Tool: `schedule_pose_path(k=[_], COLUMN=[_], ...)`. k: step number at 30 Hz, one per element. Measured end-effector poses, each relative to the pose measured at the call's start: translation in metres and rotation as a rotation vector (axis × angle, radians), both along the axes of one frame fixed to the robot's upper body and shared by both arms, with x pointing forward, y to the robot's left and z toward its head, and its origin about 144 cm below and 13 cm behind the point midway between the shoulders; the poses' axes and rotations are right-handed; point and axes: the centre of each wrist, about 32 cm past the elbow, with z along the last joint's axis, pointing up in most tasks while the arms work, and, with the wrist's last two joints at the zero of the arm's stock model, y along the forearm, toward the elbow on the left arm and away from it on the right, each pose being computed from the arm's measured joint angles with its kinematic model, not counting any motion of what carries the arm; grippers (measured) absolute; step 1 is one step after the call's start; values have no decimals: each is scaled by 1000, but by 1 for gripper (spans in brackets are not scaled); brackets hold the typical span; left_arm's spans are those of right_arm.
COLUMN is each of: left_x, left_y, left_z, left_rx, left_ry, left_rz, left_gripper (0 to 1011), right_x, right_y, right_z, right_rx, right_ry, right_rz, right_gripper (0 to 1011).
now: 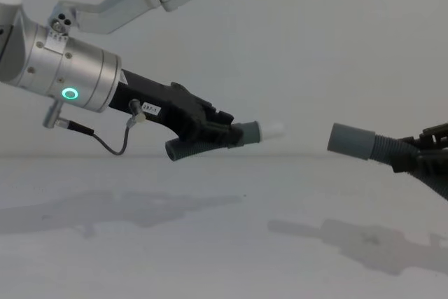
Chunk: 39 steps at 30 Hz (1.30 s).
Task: Use both hands to pick up one end of the pipe from the table, align the ends, and insert them.
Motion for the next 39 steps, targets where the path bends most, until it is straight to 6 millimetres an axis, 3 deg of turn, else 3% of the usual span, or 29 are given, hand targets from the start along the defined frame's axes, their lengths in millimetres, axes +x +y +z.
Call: schedule_pose_path(k=[16, 39], left_x=[-2, -6], left_y=[11, 9], left_z=[3, 4], left_rx=[6, 23], left_ry=[-65, -93], left_rz=[-141, -219], left_gripper=[330, 330], right_x=[3, 7], right_y=[2, 4], right_z=[5, 4], right_rx=[-47, -64], right_ry=[-16, -16], right_rz=[56, 54], right_gripper=[282, 282])
